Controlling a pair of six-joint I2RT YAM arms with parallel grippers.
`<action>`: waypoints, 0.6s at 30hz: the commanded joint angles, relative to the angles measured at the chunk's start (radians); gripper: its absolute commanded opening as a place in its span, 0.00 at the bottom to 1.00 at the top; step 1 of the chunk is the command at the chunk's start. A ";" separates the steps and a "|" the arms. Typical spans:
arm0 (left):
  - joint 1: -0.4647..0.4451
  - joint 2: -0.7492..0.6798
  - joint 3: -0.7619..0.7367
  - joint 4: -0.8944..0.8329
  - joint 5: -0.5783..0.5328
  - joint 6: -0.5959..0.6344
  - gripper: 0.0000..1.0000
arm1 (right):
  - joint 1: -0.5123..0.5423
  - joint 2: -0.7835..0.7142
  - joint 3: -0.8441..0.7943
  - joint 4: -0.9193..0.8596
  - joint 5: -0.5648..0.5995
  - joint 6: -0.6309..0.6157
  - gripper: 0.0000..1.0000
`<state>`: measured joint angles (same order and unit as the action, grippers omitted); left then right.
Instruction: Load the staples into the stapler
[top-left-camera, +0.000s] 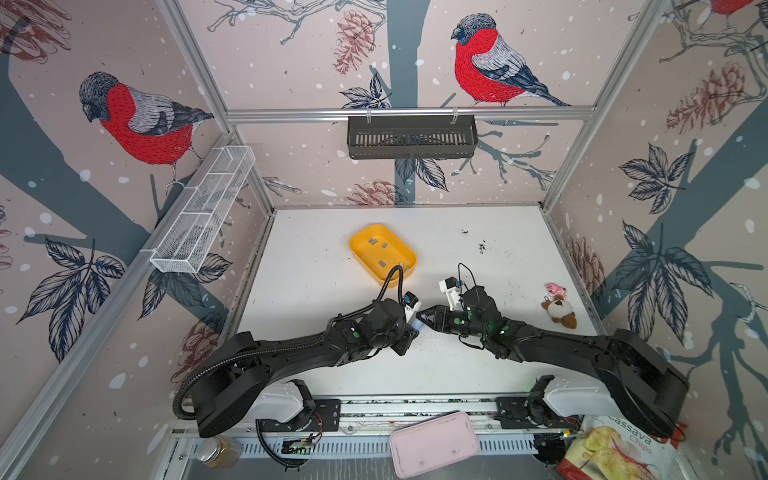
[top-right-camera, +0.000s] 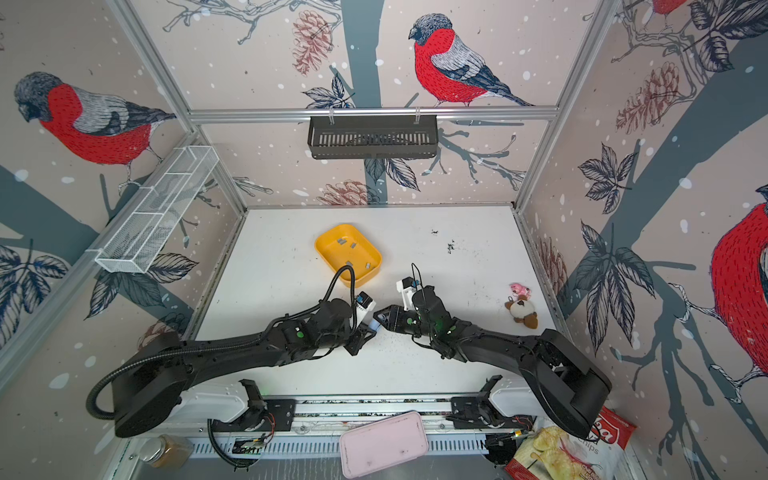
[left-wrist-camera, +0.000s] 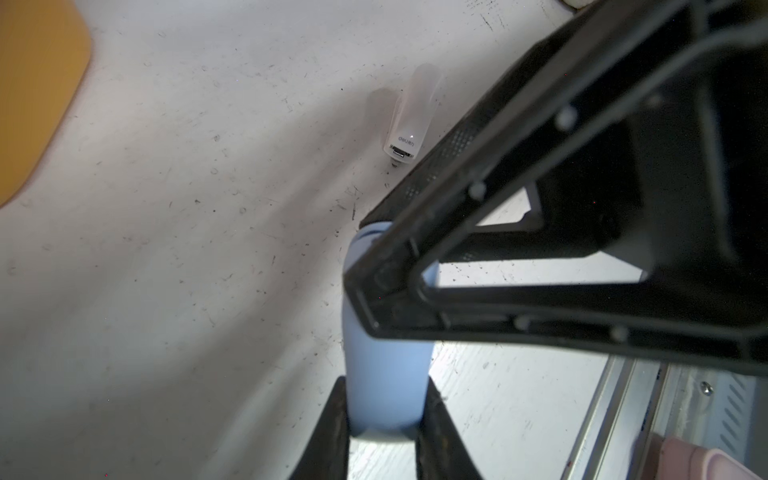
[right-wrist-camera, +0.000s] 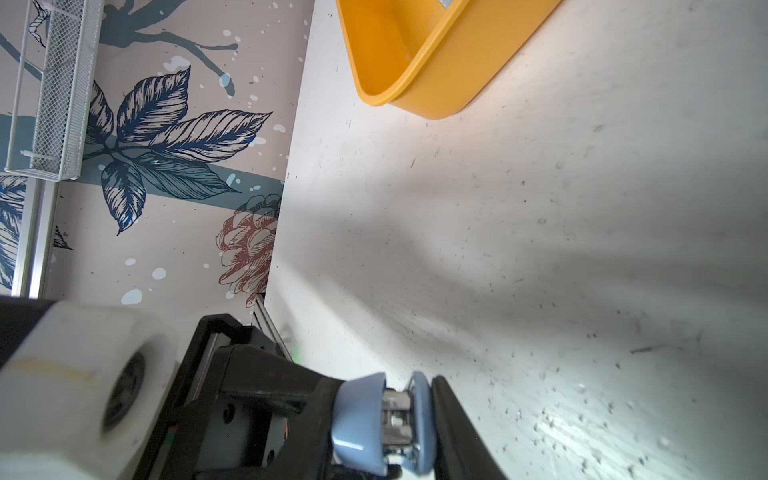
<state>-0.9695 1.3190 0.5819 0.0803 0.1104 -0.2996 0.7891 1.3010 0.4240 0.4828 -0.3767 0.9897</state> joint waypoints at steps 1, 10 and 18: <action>-0.001 0.000 0.000 0.037 0.015 -0.003 0.15 | -0.001 -0.006 0.004 -0.001 0.018 -0.010 0.36; -0.001 -0.003 -0.001 0.038 0.011 -0.003 0.15 | -0.003 -0.014 0.006 -0.013 0.024 -0.014 0.37; -0.001 0.000 -0.004 0.039 0.009 -0.004 0.15 | -0.007 -0.036 -0.001 -0.023 0.030 -0.017 0.57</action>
<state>-0.9699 1.3186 0.5812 0.0910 0.1120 -0.2993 0.7826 1.2728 0.4232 0.4526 -0.3603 0.9871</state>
